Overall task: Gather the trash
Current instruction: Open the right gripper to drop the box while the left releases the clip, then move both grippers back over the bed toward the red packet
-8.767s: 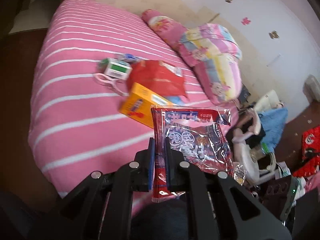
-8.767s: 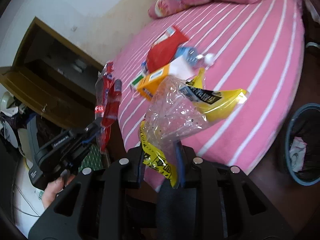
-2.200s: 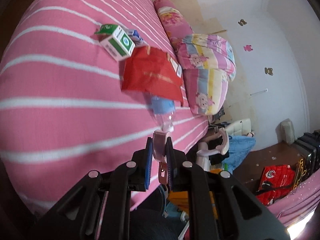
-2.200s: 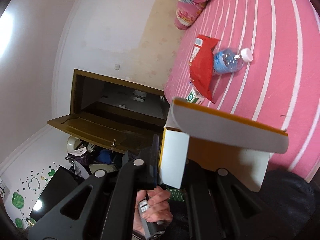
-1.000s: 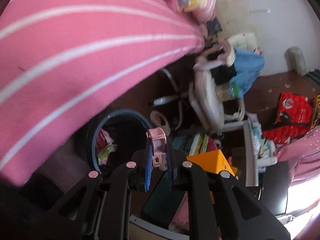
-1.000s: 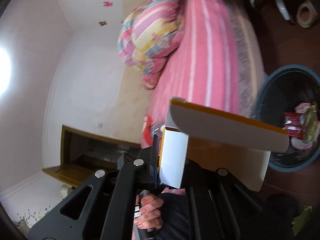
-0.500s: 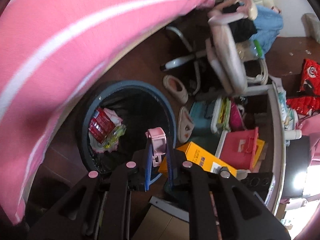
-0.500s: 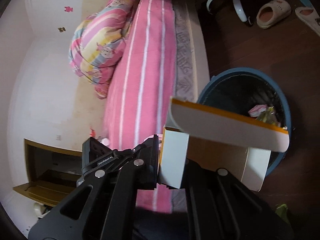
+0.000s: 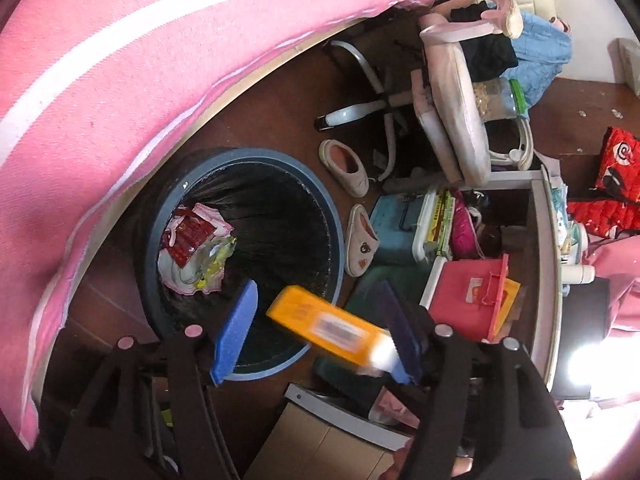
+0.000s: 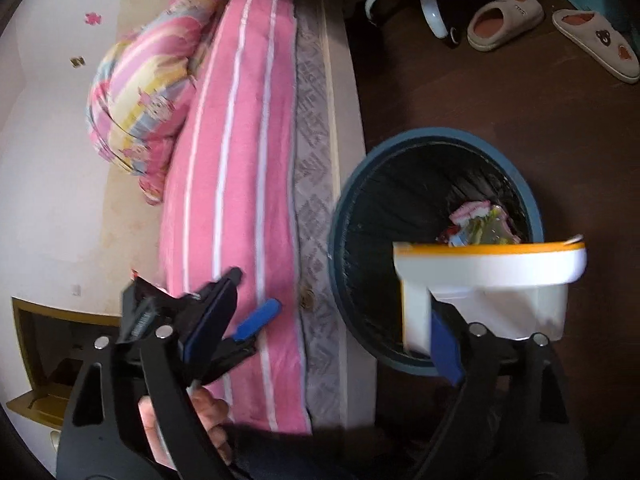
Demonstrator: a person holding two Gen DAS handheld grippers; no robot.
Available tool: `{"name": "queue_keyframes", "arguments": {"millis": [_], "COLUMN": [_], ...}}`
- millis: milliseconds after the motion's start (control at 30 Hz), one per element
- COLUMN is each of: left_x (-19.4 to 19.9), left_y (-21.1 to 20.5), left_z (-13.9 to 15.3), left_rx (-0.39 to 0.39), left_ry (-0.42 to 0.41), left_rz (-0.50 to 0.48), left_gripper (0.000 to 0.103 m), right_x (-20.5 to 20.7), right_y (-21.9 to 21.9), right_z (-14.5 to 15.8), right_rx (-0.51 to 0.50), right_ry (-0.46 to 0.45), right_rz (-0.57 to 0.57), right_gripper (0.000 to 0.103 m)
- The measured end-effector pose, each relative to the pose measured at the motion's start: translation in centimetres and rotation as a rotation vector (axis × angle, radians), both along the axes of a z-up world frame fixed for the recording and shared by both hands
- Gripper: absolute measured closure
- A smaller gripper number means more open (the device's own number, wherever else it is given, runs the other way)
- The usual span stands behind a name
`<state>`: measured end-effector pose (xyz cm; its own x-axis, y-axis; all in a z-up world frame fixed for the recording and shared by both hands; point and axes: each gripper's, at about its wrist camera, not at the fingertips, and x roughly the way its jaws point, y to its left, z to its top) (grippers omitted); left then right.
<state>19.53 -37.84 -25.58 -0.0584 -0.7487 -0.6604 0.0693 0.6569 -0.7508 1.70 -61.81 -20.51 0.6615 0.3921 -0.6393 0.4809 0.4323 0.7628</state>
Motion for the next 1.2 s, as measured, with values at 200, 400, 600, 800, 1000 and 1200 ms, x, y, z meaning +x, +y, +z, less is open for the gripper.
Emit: {"name": "queue_keyframes", "arguments": {"millis": [200,400,600,800,1000,1200], "left_x": [-0.2,-0.8,-2.3,-3.9,-4.5,-5.0], "left_y": [1.7,3.6,7.3,14.2,23.0,31.7], "left_z": [1.1,3.0,7.5,13.3,16.5,17.6], "left_rx": [-0.030,-0.059,-0.123,-0.246,-0.313,-0.289], "left_ry": [-0.001,-0.014,-0.097,-0.236,-0.260,-0.299], "left_rz": [0.052,0.103,0.187,0.293,0.449,0.596], "left_gripper": [0.036,0.035,0.020,0.015,0.014,0.013], "right_x": [0.7,1.0,2.2,3.1,5.2,8.5], "right_y": [1.1,3.1,6.6,11.4,17.3,25.2], "right_z": [0.3,2.4,6.8,12.0,15.2,17.0], "right_rx": [-0.064,-0.041,-0.022,0.006,0.069,0.065], "right_ry": [0.070,0.026,-0.074,-0.212,-0.296,-0.329], "right_rz": [0.057,0.097,0.180,0.255,0.321,0.429], "right_gripper": [0.016,0.016,0.013,0.009,0.009,0.009]}}
